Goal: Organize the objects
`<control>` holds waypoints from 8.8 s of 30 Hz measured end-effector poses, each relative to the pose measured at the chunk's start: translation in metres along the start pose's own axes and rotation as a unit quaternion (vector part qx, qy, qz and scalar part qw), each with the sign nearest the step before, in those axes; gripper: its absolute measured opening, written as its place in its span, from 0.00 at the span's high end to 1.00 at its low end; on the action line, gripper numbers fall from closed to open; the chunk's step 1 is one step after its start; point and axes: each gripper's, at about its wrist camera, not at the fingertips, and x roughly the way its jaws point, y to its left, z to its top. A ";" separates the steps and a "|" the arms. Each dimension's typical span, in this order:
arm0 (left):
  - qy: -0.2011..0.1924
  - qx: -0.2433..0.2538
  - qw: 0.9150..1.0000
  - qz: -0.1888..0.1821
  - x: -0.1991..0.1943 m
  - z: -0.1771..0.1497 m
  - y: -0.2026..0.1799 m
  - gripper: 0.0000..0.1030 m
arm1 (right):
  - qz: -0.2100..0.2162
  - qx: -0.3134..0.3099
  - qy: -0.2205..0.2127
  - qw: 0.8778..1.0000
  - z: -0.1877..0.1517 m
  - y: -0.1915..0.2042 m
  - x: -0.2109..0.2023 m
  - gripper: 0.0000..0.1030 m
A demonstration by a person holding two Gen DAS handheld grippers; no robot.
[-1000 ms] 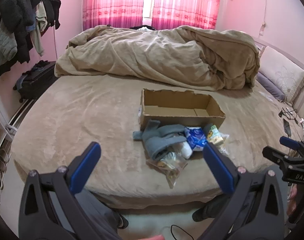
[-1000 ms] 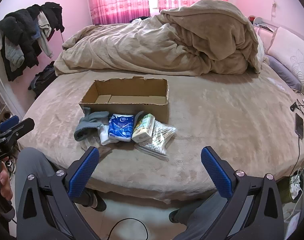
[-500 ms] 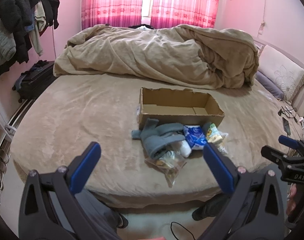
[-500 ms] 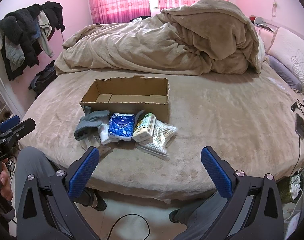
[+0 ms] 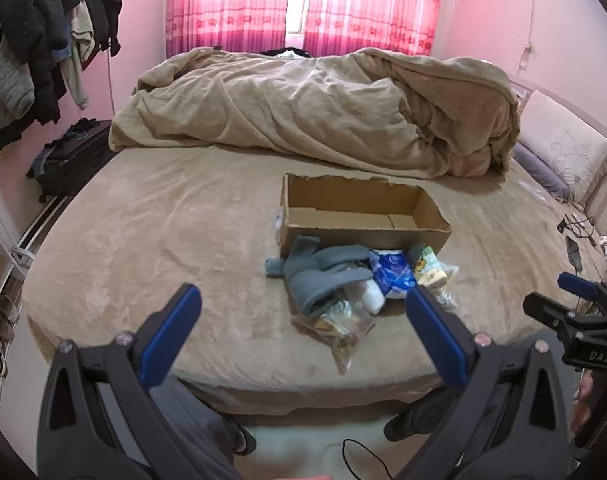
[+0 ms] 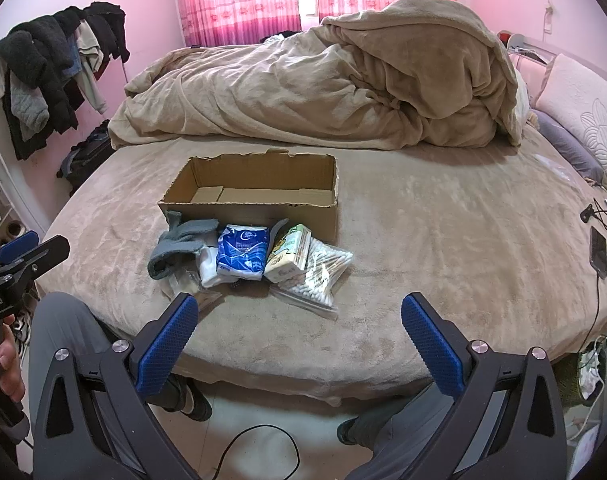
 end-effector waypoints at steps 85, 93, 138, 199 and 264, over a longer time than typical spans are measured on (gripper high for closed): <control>0.071 -0.010 0.997 -0.024 0.132 -0.011 0.003 0.12 | -0.001 -0.002 0.024 1.000 -0.001 -0.026 0.075 0.03; 0.117 -0.008 0.992 -0.052 0.179 -0.021 0.006 0.26 | 0.027 0.008 0.054 0.998 0.004 -0.025 0.119 0.20; 0.026 -0.027 0.989 -0.140 0.096 0.067 -0.019 0.61 | 0.076 -0.028 -0.028 0.996 0.060 -0.030 0.064 0.73; 0.013 -0.005 0.996 -0.088 0.044 0.051 -0.029 0.15 | 0.072 -0.023 -0.063 0.995 0.049 -0.030 0.011 0.32; 0.149 -0.103 0.983 -0.008 0.199 -0.069 -0.030 0.06 | 0.085 0.044 0.086 0.992 -0.011 -0.053 0.186 0.31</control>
